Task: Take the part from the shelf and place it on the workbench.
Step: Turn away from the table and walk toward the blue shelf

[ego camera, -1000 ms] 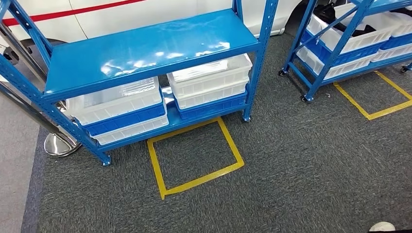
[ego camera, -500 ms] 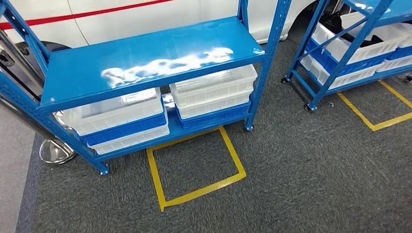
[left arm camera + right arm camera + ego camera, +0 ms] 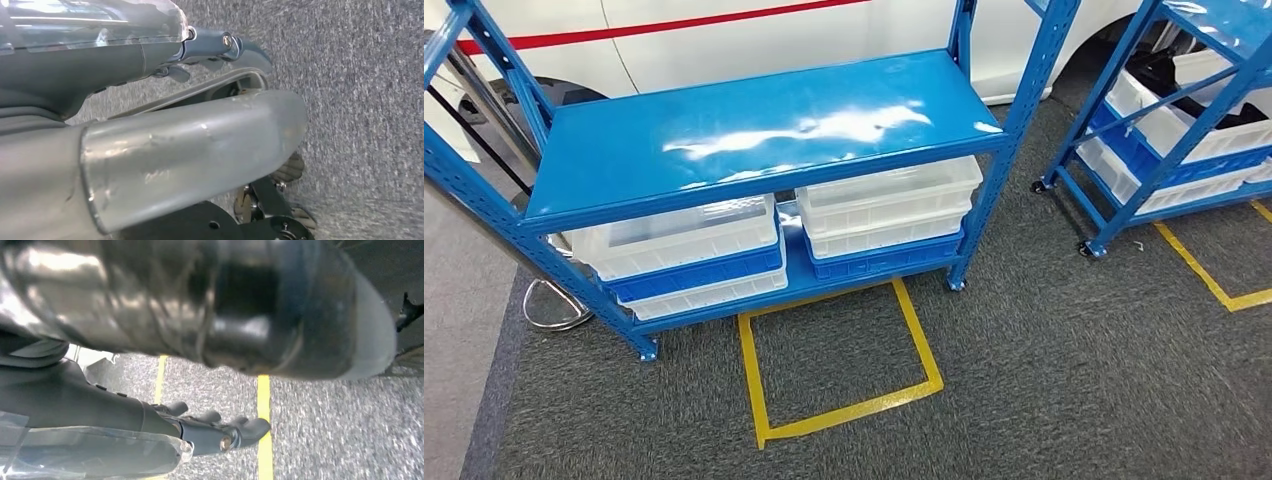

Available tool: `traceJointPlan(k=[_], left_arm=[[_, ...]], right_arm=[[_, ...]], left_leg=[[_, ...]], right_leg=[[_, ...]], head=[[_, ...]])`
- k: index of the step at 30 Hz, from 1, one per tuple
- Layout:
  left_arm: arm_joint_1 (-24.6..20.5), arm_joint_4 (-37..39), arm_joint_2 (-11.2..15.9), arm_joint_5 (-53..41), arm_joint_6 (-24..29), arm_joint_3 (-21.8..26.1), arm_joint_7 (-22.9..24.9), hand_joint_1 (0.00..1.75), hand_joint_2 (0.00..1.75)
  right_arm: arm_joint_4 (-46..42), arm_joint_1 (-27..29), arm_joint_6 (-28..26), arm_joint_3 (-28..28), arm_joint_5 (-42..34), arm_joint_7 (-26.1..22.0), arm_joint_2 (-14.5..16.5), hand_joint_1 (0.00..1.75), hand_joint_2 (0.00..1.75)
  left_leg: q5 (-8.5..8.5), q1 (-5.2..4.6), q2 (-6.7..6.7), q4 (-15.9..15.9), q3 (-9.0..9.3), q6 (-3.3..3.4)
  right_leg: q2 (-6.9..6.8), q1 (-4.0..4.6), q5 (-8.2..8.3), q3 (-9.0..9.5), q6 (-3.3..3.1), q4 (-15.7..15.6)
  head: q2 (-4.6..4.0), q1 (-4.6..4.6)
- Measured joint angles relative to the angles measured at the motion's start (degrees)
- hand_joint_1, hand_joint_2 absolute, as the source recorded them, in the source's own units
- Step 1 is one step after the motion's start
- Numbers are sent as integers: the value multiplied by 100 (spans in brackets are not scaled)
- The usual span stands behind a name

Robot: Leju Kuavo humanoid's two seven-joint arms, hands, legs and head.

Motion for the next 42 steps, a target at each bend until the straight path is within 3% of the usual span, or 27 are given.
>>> traceJointPlan(k=[2,5,6,7,8,10,12,14,15,17,18,20,21,22,23,25,27,29,32,34,36,37,38,40,41,42], left_arm=[[-13,-2,6,19,0,1,-3,0,0],[-34,-3,7,28,-2,1,-3,0,0],[-32,-3,7,28,-5,0,-4,0,0],[-22,-3,7,28,-8,0,-4,0,0],[-9,-3,7,27,-10,1,-5,0,0],[4,-3,9,28,-11,1,-18,0,0],[2,-3,14,39,-17,1,-52,0,0],[18,-3,17,58,-28,4,-85,0,0],[30,-3,18,64,-32,6,-92,0,0],[41,-3,17,60,-50,10,-98,0,0],[31,-3,18,55,-63,10,-98,0,0],[10,-3,21,32,-95,10,-96,0,0],[7,-3,23,20,-108,10,-92,0,0],[10,-3,25,4,-116,10,-85,0,0],[16,-3,26,-14,-121,10,-77,0,0],[28,-3,26,-43,-127,7,-63,0,0],[24,-3,27,-63,-133,3,-62,0,0],[11,-3,31,-82,-139,-2,-58,0,0],[-3,-8,55,-111,-145,-8,-51,0,0],[2,-12,70,-122,-156,-9,-45,0,0],[12,-12,76,-128,-171,-9,-29,0,0],[22,-12,80,-130,-176,-9,-18,0,0],[35,-12,84,-131,-180,-9,-7,0,0],[58,-12,98,-132,-181,-9,5,0,0],[70,-12,105,-132,-183,-9,9,0,0],[78,-12,110,-133,-185,-10,10,0,0]], right_arm=[[-2,-22,11,-1,17,-6,5,0,0],[-2,-25,28,-1,26,-6,7,0,0],[-2,-27,30,-1,28,-5,7,0,0],[-2,-28,30,-1,29,-5,7,0,0],[-2,-31,31,-1,30,-5,7,0,0],[-2,-31,32,-1,23,-9,9,0,0],[-3,-45,8,-17,-16,-32,10,0,0],[-5,-74,-26,-45,-60,-56,15,0,0],[-6,-90,-36,-56,-67,-63,19,0,0],[-8,-96,-47,-75,-70,-72,26,0,0],[-9,-92,-52,-87,-68,-74,26,0,0],[-9,-71,-57,-112,-61,-76,26,0,0],[-9,-62,-56,-123,-56,-77,26,0,0],[-9,-55,-54,-131,-51,-78,26,0,0],[-9,-45,-49,-138,-47,-79,25,0,0],[-9,-21,-39,-145,-43,-85,25,0,0],[-9,-4,-37,-149,-42,-94,22,0,0],[-9,-16,-34,-151,-37,-107,20,0,0],[-9,-25,-27,-152,-25,-121,26,0,0],[-10,-14,-19,-154,-21,-123,32,0,0],[-10,-15,-14,-154,-15,-125,34,0,0],[-10,-14,-14,-155,-10,-125,35,0,0],[-10,-11,-14,-157,-5,-125,35,0,0],[-9,-3,-14,-160,6,-123,35,0,0],[-9,0,-15,-163,10,-123,35,0,0],[-9,0,-15,-166,15,-124,36,0,0]], left_leg=[[-138,9,123,258,-118,-103],[-552,49,374,1236,-699,-207],[-616,64,399,1486,-878,-232],[-570,74,417,1550,-964,-247],[-411,78,439,1394,-935,-248],[43,69,524,656,-649,-207],[131,26,601,150,-456,-142],[98,-6,607,83,-444,-77],[183,8,595,48,-409,-36],[272,33,572,-38,-332,47],[285,43,558,-77,-301,86],[261,24,532,-91,-285,147],[238,11,513,-88,-267,158],[208,0,494,-86,-235,164],[173,-8,470,-82,-188,158],[85,-11,430,-74,-76,129],[-8,-25,405,-55,-12,71],[-71,-30,393,-60,17,3],[-169,-12,405,41,54,-95],[-366,19,427,624,-254,-169],[-550,55,434,1419,-813,-229],[-510,70,435,1644,-1039,-245],[-336,82,436,1646,-1163,-253],[289,90,444,1066,-1138,-235],[527,70,453,757,-1060,-211],[642,46,465,501,-968,-170]], right_leg=[[-151,10,-5,90,-139,-52],[-358,10,-59,173,-197,-94],[-424,13,-82,190,-201,-93],[-484,13,-105,213,-197,-93],[-537,12,-127,242,-189,-93],[-621,10,-172,312,-157,-93],[-678,17,-207,346,-94,-92],[-710,25,-234,364,-20,-97],[-713,31,-251,388,20,-99],[-589,26,-358,367,79,47],[-493,21,-487,259,96,281],[-343,11,-804,-131,107,996],[-321,11,-881,-319,111,1302],[-315,11,-847,-427,112,1438],[-313,11,-696,-433,107,1360],[-301,15,-228,-186,70,705],[-277,41,-22,71,23,116],[-266,71,-97,152,-25,-31],[-281,43,-169,295,-119,-133],[-309,16,-233,444,-164,-209],[-323,7,-335,570,-171,-232],[-322,2,-399,642,-163,-234],[-317,-4,-470,728,-151,-235],[-307,-21,-628,927,-114,-240],[-307,-22,-705,1010,-83,-249],[-304,-23,-767,1074,-44,-267]], head=[[1,-10],[1,-19],[1,-18],[1,-19],[1,-19],[1,-18],[0,-18],[0,-19],[0,-19],[0,-16],[0,-15],[0,-15],[0,-15],[0,-16],[0,-16],[0,-15],[0,-16],[1,-16],[0,-19],[1,-22],[1,-23],[1,-23],[0,-23],[0,-22],[1,-21],[1,-22]])
